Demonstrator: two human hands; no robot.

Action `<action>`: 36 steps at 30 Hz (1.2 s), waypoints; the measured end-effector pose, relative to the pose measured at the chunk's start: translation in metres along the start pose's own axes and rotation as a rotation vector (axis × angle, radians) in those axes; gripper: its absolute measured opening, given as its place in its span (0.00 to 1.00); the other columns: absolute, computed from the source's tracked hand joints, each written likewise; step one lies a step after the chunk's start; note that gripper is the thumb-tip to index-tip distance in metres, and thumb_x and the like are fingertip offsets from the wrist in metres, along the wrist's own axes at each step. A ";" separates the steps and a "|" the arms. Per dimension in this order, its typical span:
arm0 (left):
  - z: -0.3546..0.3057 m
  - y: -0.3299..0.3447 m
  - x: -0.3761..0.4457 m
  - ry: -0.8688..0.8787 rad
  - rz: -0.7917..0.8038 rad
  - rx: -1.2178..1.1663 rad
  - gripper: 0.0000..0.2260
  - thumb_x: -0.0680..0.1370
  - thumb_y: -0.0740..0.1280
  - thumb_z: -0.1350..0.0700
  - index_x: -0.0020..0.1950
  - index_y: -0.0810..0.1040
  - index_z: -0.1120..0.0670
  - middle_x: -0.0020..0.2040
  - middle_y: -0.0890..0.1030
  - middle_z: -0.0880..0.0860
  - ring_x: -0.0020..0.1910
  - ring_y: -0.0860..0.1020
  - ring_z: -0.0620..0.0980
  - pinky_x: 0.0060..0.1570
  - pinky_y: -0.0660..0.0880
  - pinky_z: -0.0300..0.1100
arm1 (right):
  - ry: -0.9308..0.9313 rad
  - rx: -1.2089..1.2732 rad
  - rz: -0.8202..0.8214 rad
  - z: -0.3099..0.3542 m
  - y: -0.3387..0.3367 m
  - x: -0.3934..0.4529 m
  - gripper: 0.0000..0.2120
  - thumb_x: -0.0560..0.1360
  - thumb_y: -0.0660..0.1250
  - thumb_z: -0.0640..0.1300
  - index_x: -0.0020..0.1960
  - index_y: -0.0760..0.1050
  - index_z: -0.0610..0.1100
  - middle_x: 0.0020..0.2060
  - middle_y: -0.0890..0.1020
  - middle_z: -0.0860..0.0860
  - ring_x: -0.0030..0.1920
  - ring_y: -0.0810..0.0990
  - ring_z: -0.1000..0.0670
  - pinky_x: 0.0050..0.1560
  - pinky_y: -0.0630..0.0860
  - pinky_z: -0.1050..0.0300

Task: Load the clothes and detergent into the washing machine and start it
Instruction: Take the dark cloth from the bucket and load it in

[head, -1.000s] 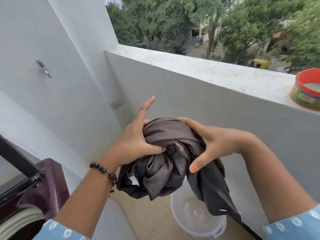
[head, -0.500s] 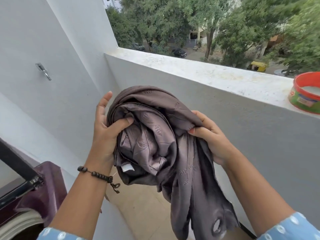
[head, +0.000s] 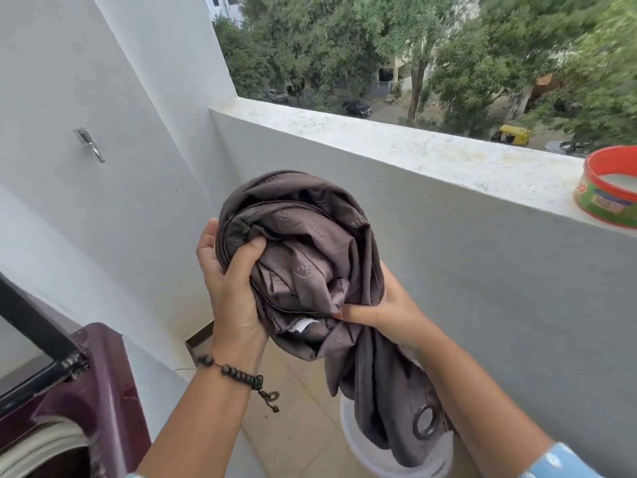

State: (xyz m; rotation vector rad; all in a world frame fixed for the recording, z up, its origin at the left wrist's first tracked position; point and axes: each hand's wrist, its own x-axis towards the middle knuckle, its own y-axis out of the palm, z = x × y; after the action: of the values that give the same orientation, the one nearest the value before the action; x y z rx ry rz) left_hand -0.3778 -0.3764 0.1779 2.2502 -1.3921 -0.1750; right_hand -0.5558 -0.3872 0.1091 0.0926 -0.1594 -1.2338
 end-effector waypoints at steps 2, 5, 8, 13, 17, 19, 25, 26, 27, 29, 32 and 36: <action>-0.001 -0.012 -0.001 -0.061 0.141 0.067 0.36 0.70 0.70 0.61 0.76 0.61 0.52 0.67 0.76 0.56 0.62 0.79 0.52 0.57 0.78 0.48 | -0.028 0.008 -0.026 0.001 -0.009 0.001 0.37 0.63 0.78 0.35 0.67 0.70 0.52 0.57 0.83 0.53 0.58 0.81 0.53 0.56 0.78 0.57; -0.016 -0.029 0.000 -0.077 0.371 0.236 0.46 0.66 0.73 0.56 0.77 0.52 0.39 0.71 0.71 0.49 0.64 0.76 0.40 0.53 0.78 0.38 | -0.088 -0.077 -0.007 0.009 -0.025 0.003 0.37 0.62 0.74 0.31 0.67 0.70 0.50 0.57 0.82 0.49 0.57 0.81 0.50 0.59 0.77 0.55; -0.038 -0.030 0.002 0.114 0.574 0.773 0.55 0.60 0.77 0.42 0.76 0.44 0.33 0.78 0.53 0.40 0.74 0.56 0.32 0.69 0.69 0.45 | -0.159 -0.429 0.083 0.024 -0.030 0.007 0.37 0.62 0.74 0.32 0.67 0.69 0.54 0.57 0.81 0.54 0.58 0.80 0.52 0.59 0.77 0.52; -0.031 -0.010 -0.005 0.234 0.957 1.597 0.58 0.58 0.74 0.29 0.72 0.33 0.29 0.77 0.55 0.37 0.78 0.49 0.39 0.74 0.37 0.63 | -0.315 -0.813 0.263 0.046 -0.006 0.015 0.34 0.65 0.74 0.47 0.68 0.67 0.58 0.59 0.78 0.59 0.60 0.77 0.58 0.59 0.75 0.48; -0.012 -0.014 -0.010 0.239 0.825 1.228 0.44 0.62 0.79 0.45 0.71 0.58 0.32 0.60 0.78 0.38 0.57 0.77 0.38 0.62 0.74 0.49 | -0.365 -0.941 0.242 0.061 -0.006 0.016 0.31 0.66 0.70 0.51 0.68 0.67 0.60 0.58 0.78 0.61 0.60 0.76 0.57 0.61 0.72 0.43; -0.010 -0.013 -0.012 0.215 0.722 1.006 0.39 0.62 0.81 0.53 0.67 0.66 0.37 0.53 0.82 0.42 0.50 0.82 0.40 0.53 0.79 0.43 | -0.317 -0.824 0.267 0.069 -0.011 0.015 0.34 0.66 0.72 0.45 0.69 0.65 0.60 0.59 0.78 0.60 0.60 0.77 0.56 0.62 0.72 0.43; -0.010 -0.015 -0.004 0.188 0.575 0.520 0.35 0.62 0.79 0.55 0.67 0.69 0.48 0.51 0.84 0.51 0.50 0.84 0.49 0.50 0.79 0.39 | -0.077 -0.419 0.331 0.068 -0.053 0.010 0.49 0.62 0.81 0.54 0.74 0.56 0.67 0.72 0.67 0.59 0.70 0.70 0.58 0.70 0.69 0.48; -0.012 -0.016 -0.003 0.182 0.546 0.459 0.36 0.62 0.79 0.54 0.67 0.69 0.50 0.51 0.84 0.51 0.49 0.84 0.49 0.50 0.79 0.39 | -0.050 -0.358 0.326 0.060 -0.056 0.009 0.51 0.60 0.81 0.57 0.74 0.56 0.66 0.73 0.66 0.58 0.72 0.67 0.57 0.72 0.66 0.45; -0.013 -0.018 -0.001 0.173 0.524 0.406 0.38 0.62 0.81 0.53 0.68 0.68 0.50 0.50 0.84 0.51 0.49 0.84 0.48 0.50 0.79 0.39 | -0.026 -0.304 0.324 0.052 -0.058 0.009 0.52 0.58 0.81 0.59 0.75 0.56 0.66 0.74 0.65 0.58 0.74 0.64 0.55 0.73 0.64 0.43; -0.014 -0.022 0.000 0.156 0.513 0.342 0.40 0.62 0.82 0.49 0.69 0.66 0.49 0.49 0.85 0.51 0.47 0.83 0.48 0.49 0.79 0.40 | -0.002 -0.244 0.343 0.038 -0.055 0.010 0.55 0.56 0.82 0.60 0.75 0.55 0.64 0.75 0.64 0.57 0.75 0.62 0.54 0.74 0.62 0.43; -0.014 -0.029 0.000 0.117 0.487 0.307 0.40 0.62 0.82 0.49 0.69 0.66 0.48 0.48 0.84 0.52 0.46 0.83 0.48 0.48 0.79 0.40 | 0.017 -0.211 0.410 0.030 -0.044 0.013 0.57 0.56 0.82 0.59 0.77 0.54 0.59 0.73 0.67 0.60 0.72 0.68 0.57 0.72 0.66 0.50; -0.019 -0.048 0.000 0.044 0.396 0.213 0.41 0.60 0.83 0.49 0.69 0.68 0.48 0.44 0.84 0.52 0.42 0.82 0.47 0.45 0.79 0.40 | 0.043 -0.165 0.483 0.022 -0.016 0.023 0.57 0.57 0.83 0.55 0.77 0.54 0.56 0.72 0.70 0.58 0.70 0.70 0.54 0.68 0.70 0.55</action>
State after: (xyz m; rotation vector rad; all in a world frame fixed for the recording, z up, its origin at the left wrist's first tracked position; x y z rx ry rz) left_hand -0.3328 -0.3524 0.1720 2.0688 -1.8703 0.1620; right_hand -0.5673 -0.4143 0.1299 -0.0612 -0.0371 -0.7586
